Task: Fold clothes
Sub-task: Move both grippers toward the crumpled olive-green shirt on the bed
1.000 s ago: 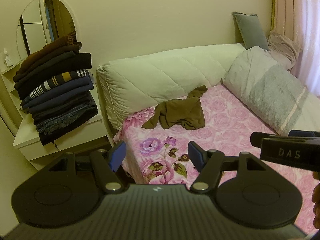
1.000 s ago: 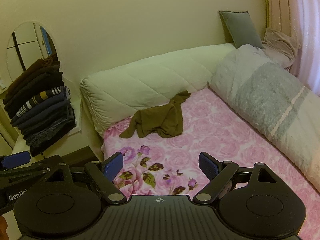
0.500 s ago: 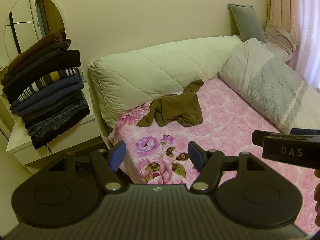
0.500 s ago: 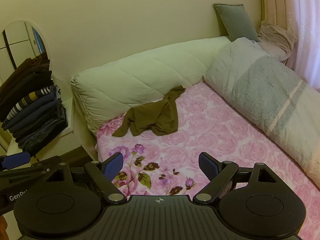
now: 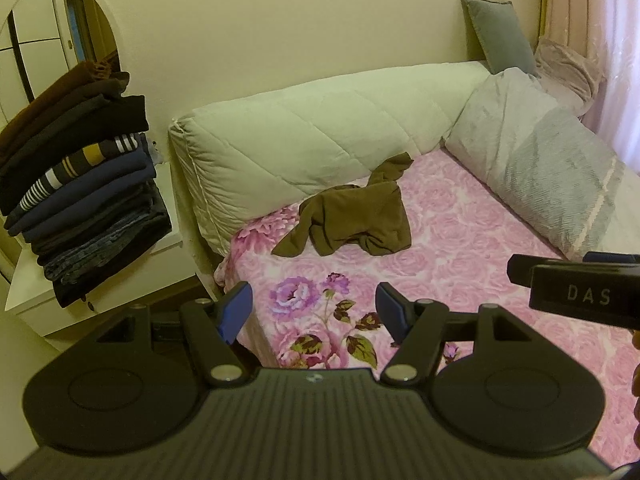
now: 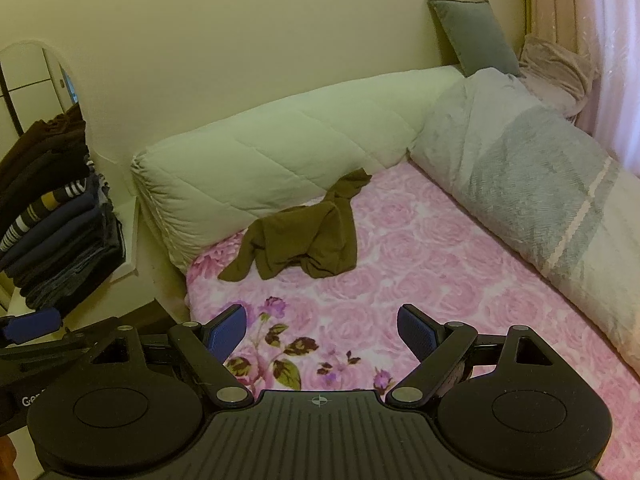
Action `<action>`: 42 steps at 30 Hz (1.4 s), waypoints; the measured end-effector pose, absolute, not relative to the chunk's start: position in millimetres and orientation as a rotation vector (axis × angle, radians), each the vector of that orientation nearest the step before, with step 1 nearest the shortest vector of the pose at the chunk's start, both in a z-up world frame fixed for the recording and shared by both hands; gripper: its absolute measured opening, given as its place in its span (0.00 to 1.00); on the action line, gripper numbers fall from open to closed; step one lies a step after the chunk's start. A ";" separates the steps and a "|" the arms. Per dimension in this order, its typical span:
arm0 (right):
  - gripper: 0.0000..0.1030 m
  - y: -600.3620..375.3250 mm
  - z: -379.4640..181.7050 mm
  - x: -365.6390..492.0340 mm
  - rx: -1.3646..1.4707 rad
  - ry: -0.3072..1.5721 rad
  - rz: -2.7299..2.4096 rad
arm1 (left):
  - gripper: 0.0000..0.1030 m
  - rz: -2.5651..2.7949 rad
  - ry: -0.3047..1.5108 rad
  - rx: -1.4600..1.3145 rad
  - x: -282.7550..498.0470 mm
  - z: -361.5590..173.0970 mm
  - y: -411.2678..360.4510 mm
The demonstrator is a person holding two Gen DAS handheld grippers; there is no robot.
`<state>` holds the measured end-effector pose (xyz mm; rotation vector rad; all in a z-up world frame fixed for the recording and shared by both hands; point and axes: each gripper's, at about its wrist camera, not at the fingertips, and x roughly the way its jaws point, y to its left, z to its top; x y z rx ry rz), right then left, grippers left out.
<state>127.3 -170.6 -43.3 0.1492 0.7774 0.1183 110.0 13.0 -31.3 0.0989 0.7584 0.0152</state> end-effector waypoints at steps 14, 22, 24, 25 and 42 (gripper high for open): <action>0.83 -163.3 -57.4 189.9 0.140 0.829 0.119 | 0.63 0.010 0.809 0.093 177.3 -43.8 18.4; 0.83 -156.8 -62.7 232.0 0.141 0.859 0.103 | 0.63 0.006 0.833 0.090 221.3 -49.3 27.4; 0.83 -153.9 -64.8 244.1 0.141 0.868 0.101 | 0.63 0.005 0.839 0.090 232.4 -51.1 30.0; 0.83 -152.6 -66.6 248.8 0.141 0.872 0.100 | 0.63 0.004 0.843 0.089 238.0 -52.8 31.8; 0.83 -131.4 -109.1 343.2 0.154 0.969 0.082 | 0.63 0.013 0.930 0.095 330.9 -93.5 54.5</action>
